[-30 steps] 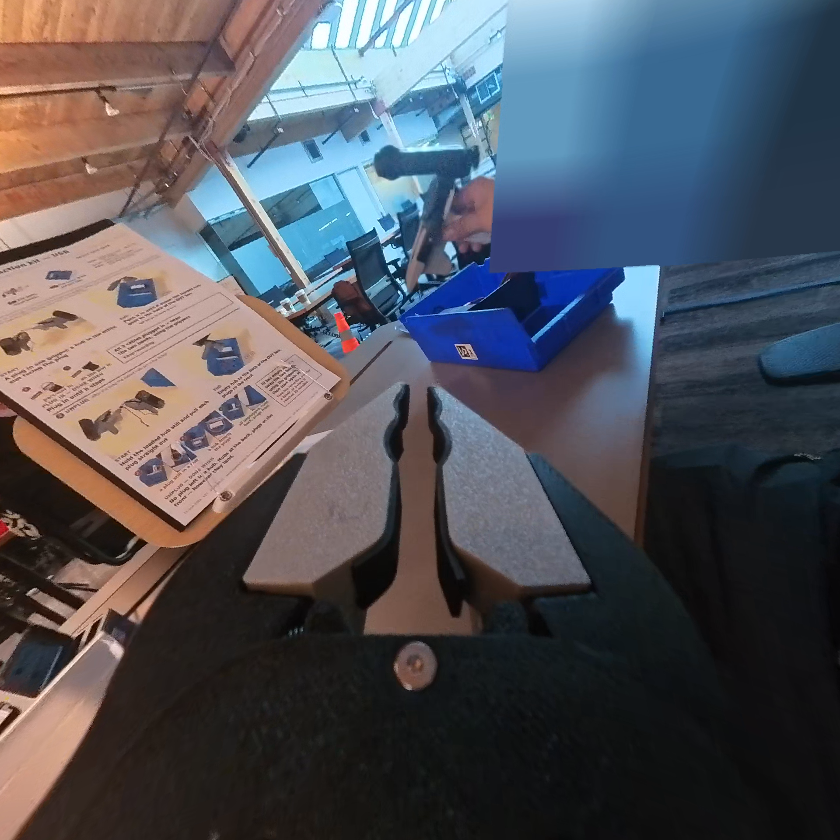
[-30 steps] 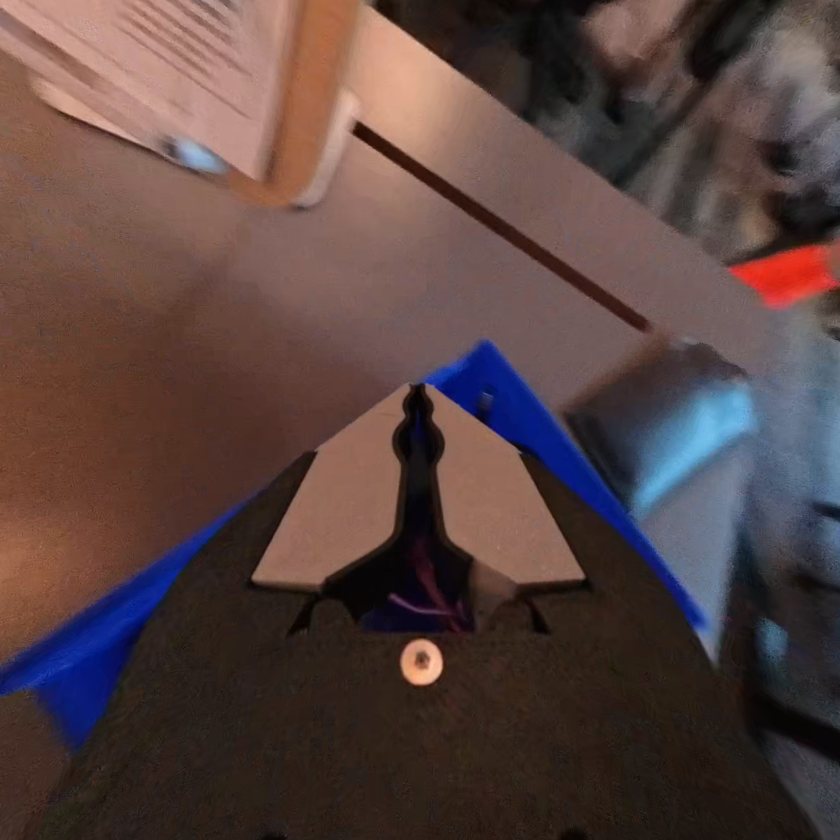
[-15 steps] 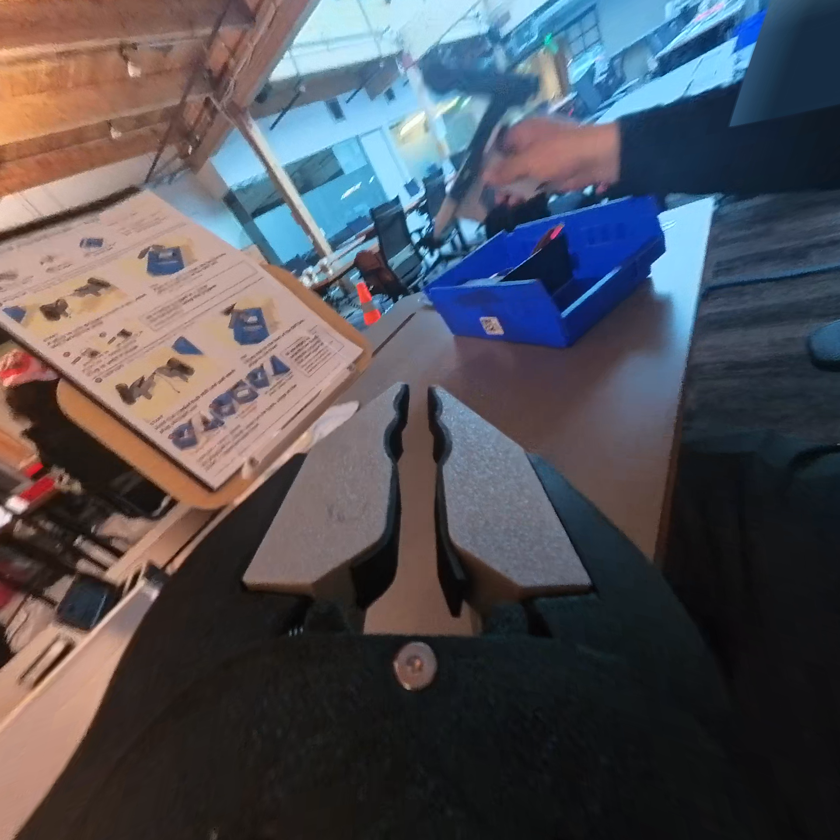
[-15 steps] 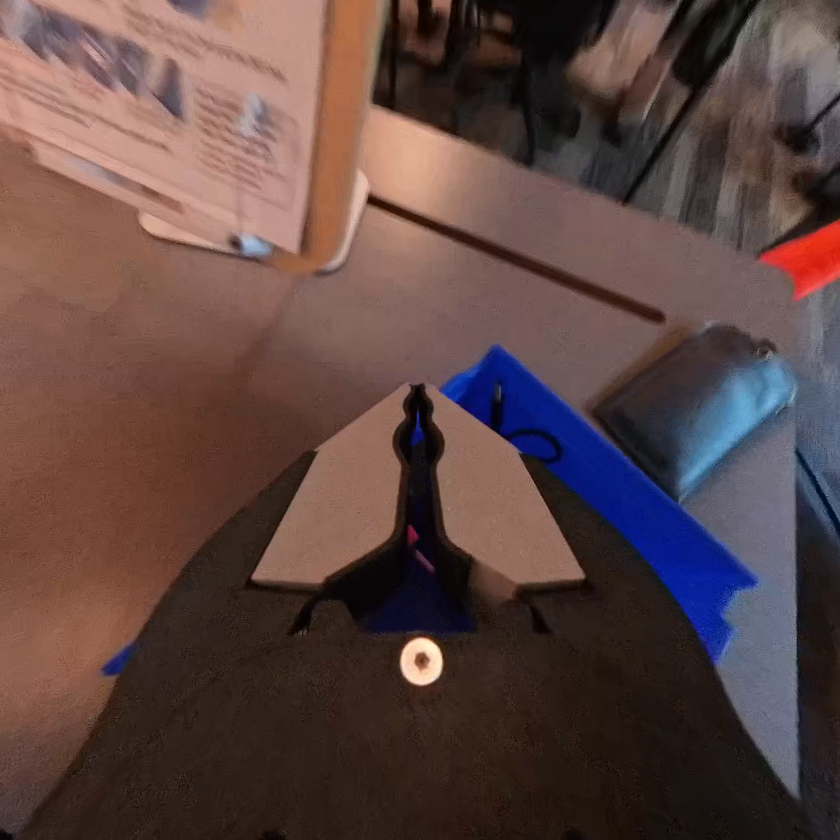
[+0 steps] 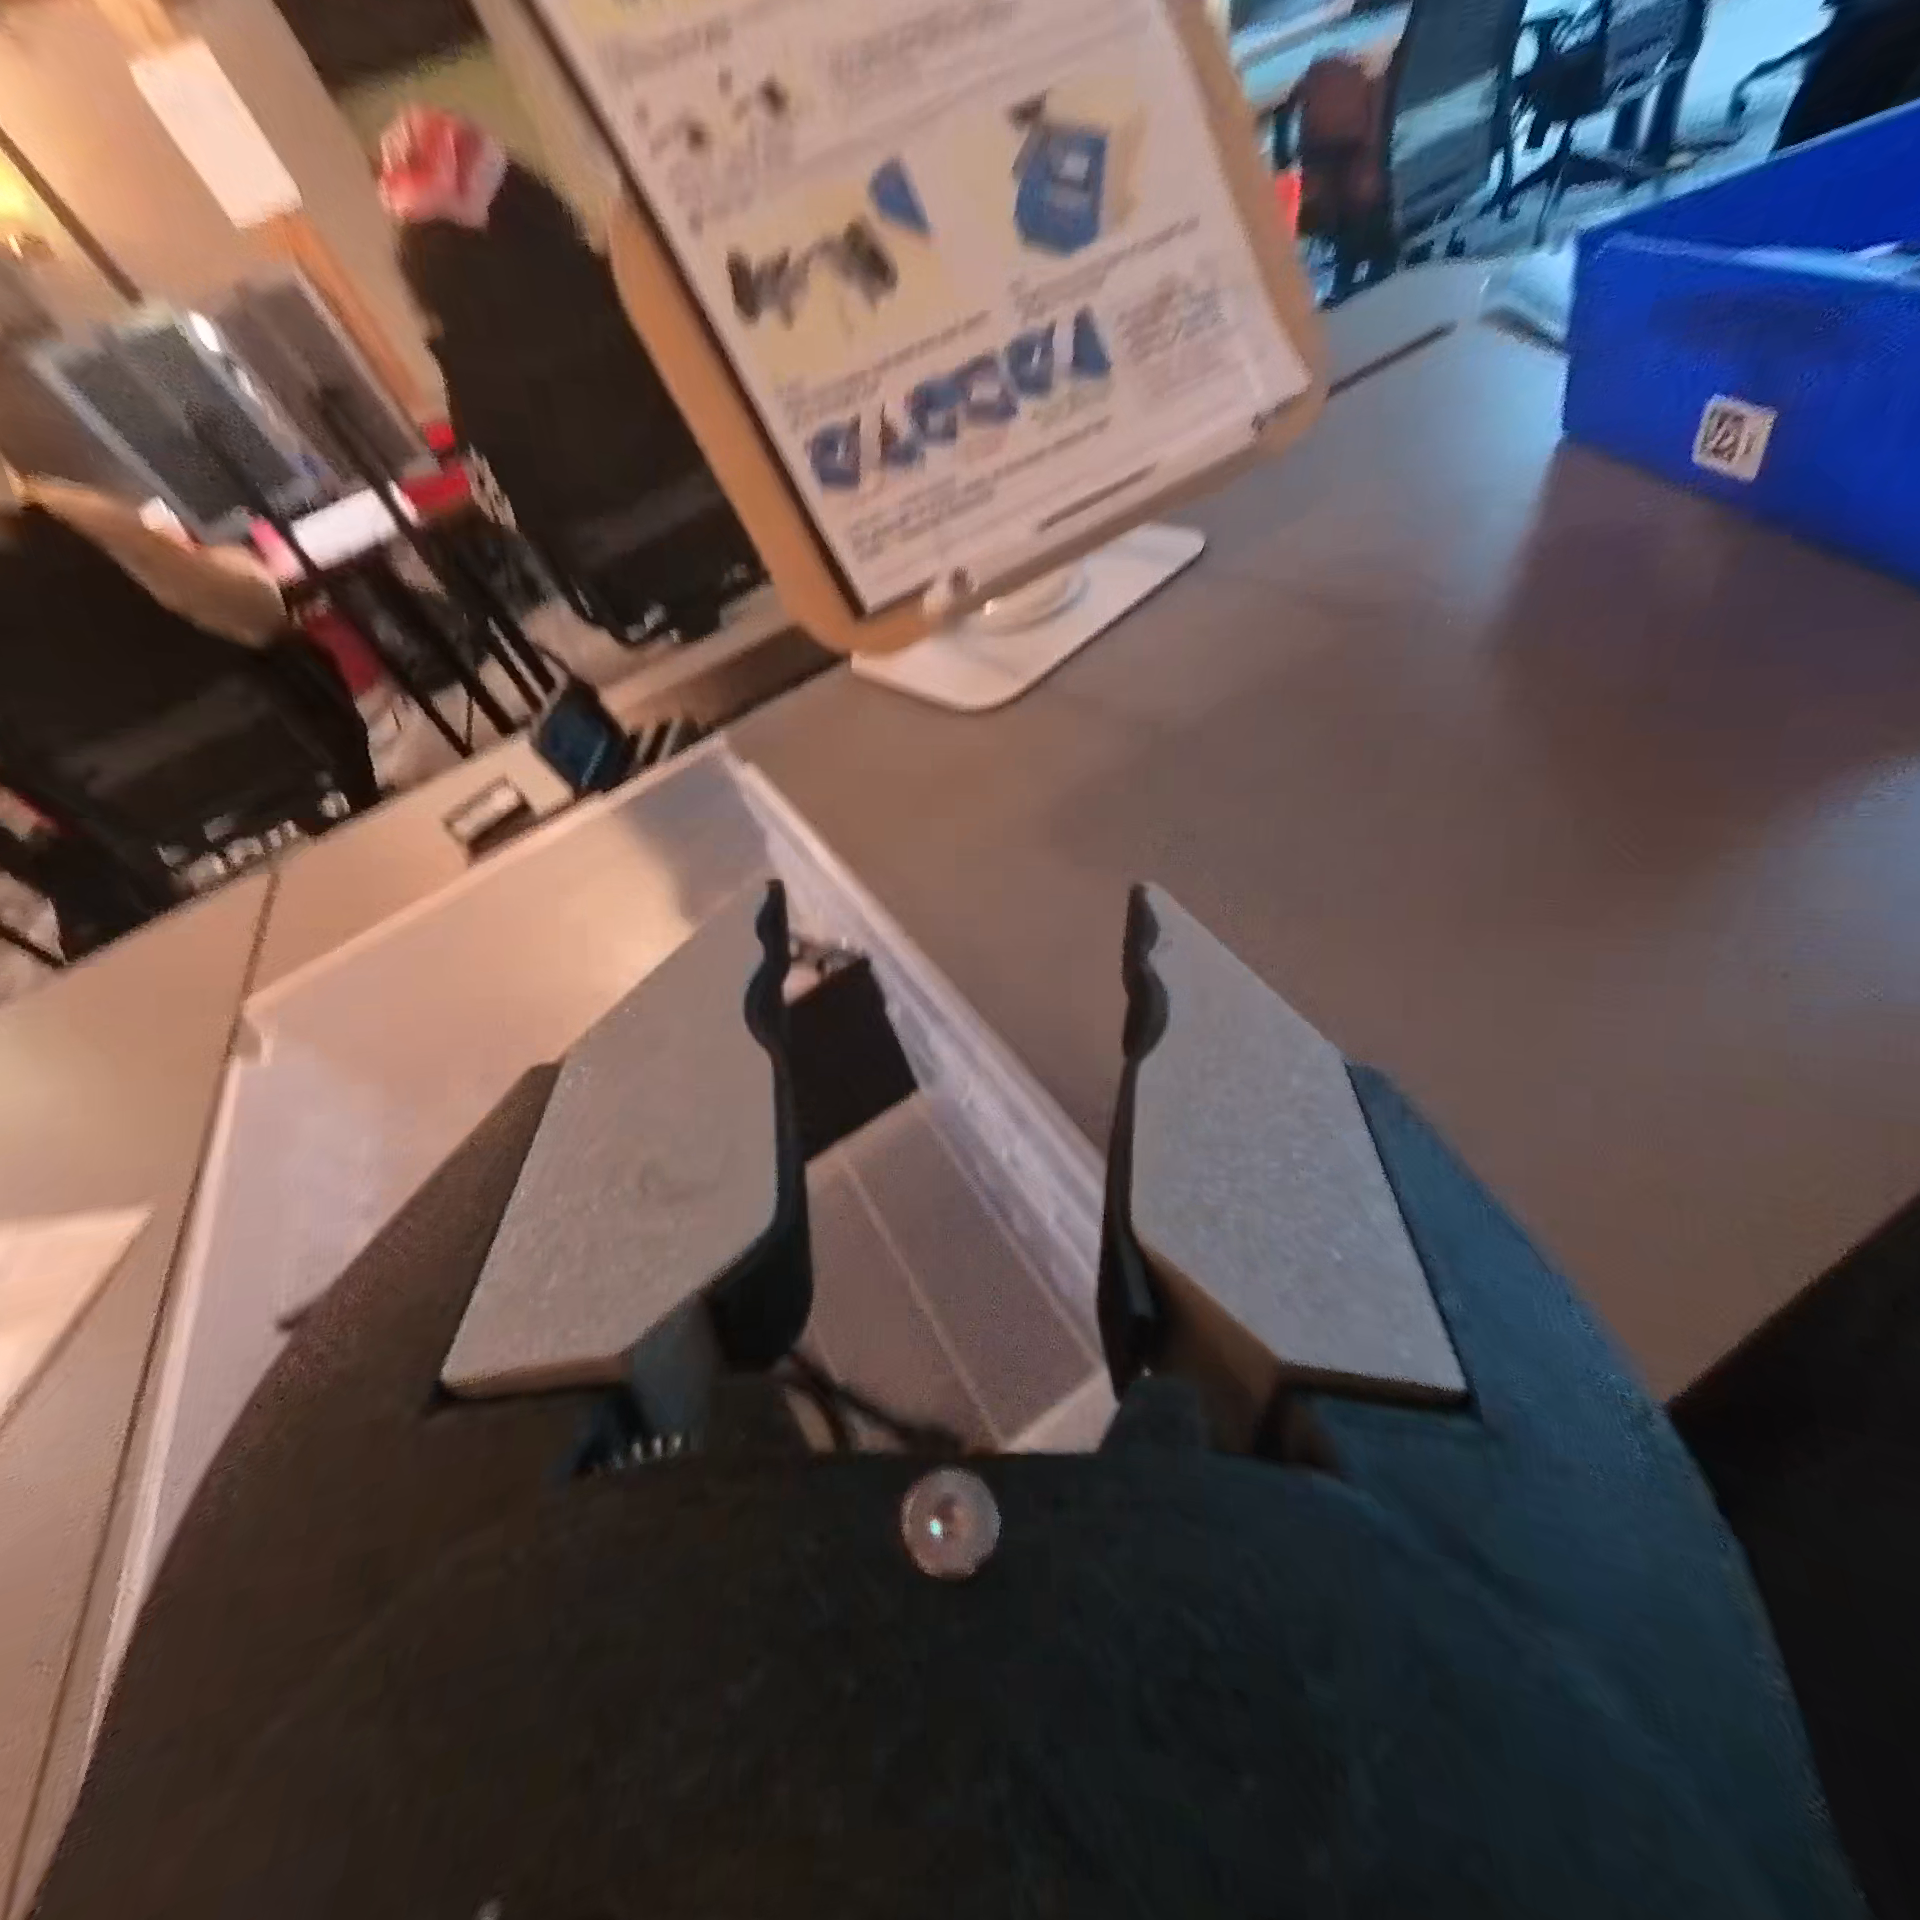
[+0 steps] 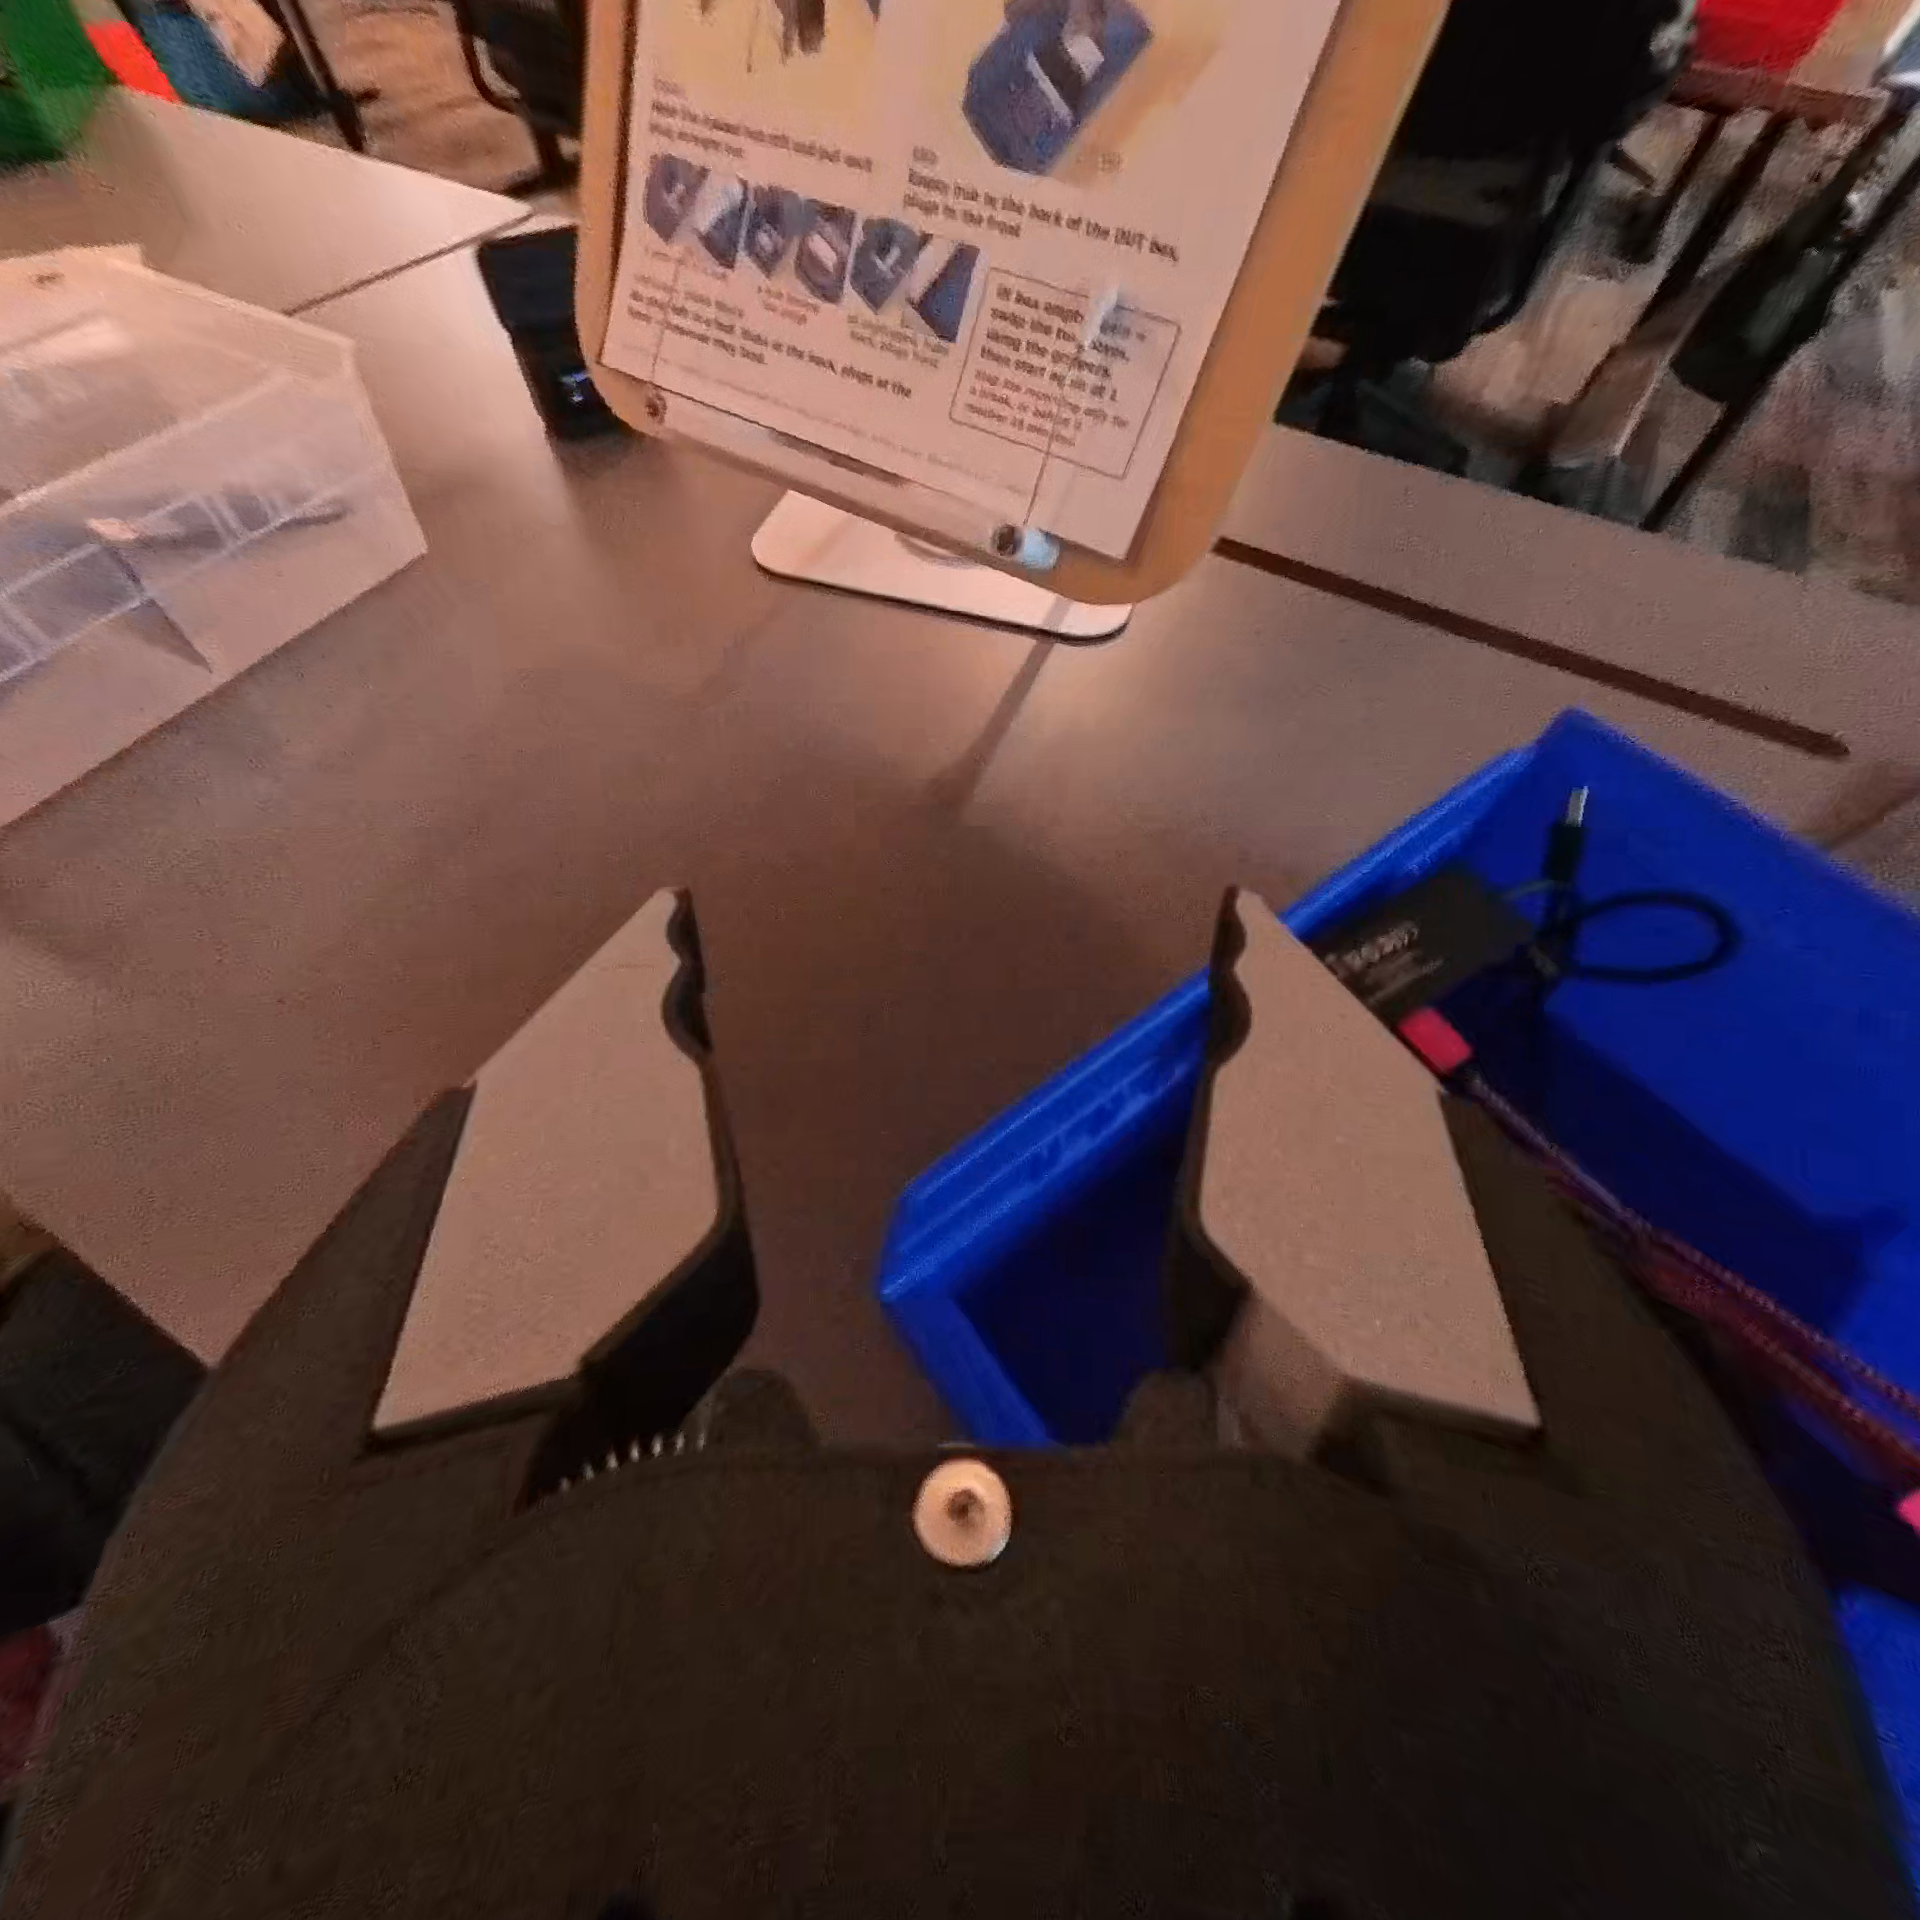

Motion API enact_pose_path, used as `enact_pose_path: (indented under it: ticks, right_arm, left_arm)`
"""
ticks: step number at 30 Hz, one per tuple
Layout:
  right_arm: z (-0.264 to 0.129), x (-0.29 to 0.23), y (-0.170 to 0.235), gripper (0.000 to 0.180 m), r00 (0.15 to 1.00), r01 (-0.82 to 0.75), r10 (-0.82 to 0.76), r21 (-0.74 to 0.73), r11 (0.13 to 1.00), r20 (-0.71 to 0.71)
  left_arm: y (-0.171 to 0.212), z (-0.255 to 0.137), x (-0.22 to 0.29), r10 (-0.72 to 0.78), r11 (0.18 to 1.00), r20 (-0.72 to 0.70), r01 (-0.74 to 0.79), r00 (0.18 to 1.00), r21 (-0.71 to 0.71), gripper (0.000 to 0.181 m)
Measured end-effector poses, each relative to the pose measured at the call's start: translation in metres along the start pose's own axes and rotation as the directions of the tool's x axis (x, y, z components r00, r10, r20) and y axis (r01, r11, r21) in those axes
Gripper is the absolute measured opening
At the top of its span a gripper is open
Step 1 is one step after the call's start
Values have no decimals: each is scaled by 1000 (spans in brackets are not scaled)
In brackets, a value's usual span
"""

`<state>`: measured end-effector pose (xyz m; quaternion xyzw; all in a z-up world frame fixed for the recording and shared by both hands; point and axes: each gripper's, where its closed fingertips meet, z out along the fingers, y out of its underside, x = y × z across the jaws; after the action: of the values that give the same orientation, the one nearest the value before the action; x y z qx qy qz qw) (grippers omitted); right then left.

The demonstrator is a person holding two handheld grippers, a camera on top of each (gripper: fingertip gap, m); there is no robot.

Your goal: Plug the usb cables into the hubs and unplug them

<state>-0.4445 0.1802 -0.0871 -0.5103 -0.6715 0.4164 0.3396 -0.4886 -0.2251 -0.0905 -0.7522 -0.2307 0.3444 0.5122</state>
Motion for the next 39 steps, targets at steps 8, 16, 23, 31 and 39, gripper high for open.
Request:
enact_pose_path:
  ticks: [8,16,23,31,39]
  right_arm:
    - [22,16,62,99,983,-38,4,-185,982,-184]
    - [12,21,121,49,996,12,-44,-390,921,-74]
    - [-51,42,100,53,991,-8,-38,-351,936,-124]
    - [-61,-47,24,62,975,170,-162,-40,985,152]
    - [-4,-97,32,63,919,284,-265,-23,959,292]
  left_arm:
    - [42,-3,3,-172,964,-58,156,983,-214,58]
    - [59,-10,-16,-186,951,-11,177,982,-252,71]
    - [68,-40,-66,-187,956,128,210,974,-204,58]
    - [58,-25,-82,-96,970,112,118,989,-211,48]
    - [65,72,-120,-83,863,-126,8,988,-505,39]
